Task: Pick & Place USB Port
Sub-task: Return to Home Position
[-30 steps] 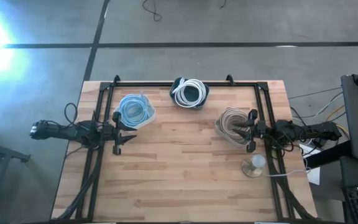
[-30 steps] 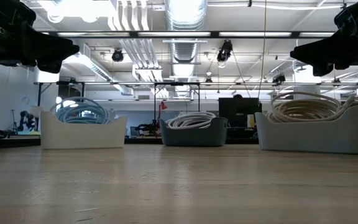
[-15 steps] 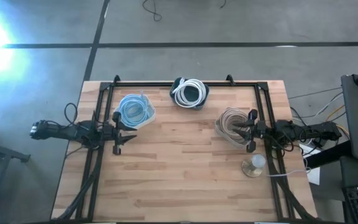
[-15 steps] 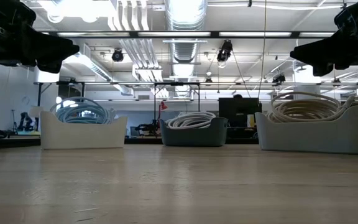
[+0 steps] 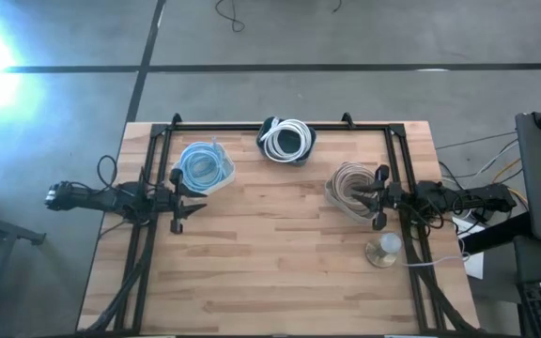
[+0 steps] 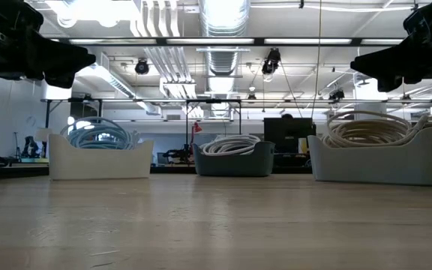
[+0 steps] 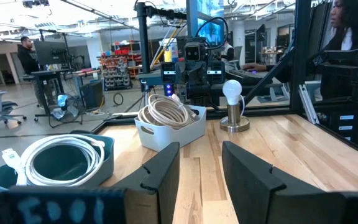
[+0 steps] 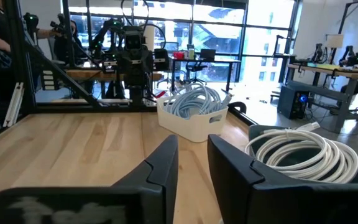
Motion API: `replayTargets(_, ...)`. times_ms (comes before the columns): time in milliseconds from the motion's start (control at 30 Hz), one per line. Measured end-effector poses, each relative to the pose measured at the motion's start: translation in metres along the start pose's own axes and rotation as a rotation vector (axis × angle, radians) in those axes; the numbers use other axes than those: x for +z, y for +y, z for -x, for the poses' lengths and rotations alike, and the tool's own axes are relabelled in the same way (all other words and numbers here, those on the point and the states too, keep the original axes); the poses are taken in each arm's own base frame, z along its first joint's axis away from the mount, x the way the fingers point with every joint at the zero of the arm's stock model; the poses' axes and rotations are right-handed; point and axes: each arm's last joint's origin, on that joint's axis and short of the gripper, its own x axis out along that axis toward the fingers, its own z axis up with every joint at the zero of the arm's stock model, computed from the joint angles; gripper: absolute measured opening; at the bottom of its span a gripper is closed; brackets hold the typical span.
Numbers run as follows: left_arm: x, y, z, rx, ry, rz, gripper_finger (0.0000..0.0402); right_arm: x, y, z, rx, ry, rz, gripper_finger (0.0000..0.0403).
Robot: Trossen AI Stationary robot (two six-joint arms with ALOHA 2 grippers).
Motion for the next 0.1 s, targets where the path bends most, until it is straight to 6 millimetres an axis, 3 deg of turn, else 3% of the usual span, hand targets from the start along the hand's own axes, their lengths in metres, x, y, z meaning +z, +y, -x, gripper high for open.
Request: replayTargets(100, 0.0000, 0.0000, 0.0000, 0.000, 0.000, 0.000, 0.0136, 0.0000, 0.0000, 0.0000, 0.000, 0.000, 0.000, 0.0079)
